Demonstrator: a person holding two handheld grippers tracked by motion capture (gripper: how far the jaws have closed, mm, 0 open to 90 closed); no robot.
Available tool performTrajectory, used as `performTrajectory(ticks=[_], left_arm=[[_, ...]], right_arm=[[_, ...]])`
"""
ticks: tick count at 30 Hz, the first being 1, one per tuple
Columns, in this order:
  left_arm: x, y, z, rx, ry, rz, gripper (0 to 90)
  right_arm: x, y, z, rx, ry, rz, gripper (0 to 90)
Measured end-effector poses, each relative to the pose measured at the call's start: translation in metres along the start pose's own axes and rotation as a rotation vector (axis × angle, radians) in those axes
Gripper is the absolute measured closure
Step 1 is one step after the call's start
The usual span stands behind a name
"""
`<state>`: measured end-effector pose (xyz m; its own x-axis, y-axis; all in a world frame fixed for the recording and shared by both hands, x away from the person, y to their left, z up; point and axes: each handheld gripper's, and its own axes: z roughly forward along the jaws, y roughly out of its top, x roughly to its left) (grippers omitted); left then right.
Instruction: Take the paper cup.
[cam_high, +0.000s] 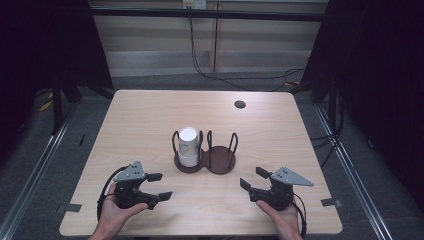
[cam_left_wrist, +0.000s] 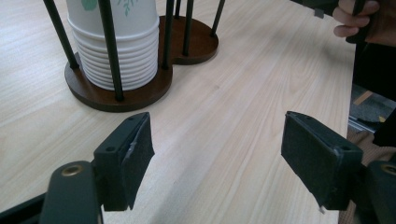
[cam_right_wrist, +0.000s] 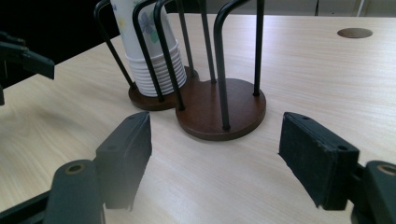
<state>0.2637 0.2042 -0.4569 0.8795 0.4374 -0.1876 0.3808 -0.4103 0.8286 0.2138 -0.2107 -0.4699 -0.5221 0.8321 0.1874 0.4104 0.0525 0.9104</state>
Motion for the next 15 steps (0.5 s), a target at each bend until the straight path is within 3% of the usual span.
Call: performTrajectory(ticks=[4, 9, 15], left_arm=[[0.002, 0.003, -0.001, 0.0, 0.021, -0.007, 24.6], [0.002, 0.011, -0.001, -0.011, 0.03, -0.006, 23.5], [0.004, 0.023, -0.004, -0.021, 0.029, 0.0, 23.1]], right_arm=[[0.002, 0.001, 0.0, 0.035, -0.023, -0.053, 27.5], [0.0, 0.001, 0.0, 0.044, -0.004, -0.019, 24.4], [0.002, 0.001, -0.002, 0.04, 0.029, -0.02, 22.9]])
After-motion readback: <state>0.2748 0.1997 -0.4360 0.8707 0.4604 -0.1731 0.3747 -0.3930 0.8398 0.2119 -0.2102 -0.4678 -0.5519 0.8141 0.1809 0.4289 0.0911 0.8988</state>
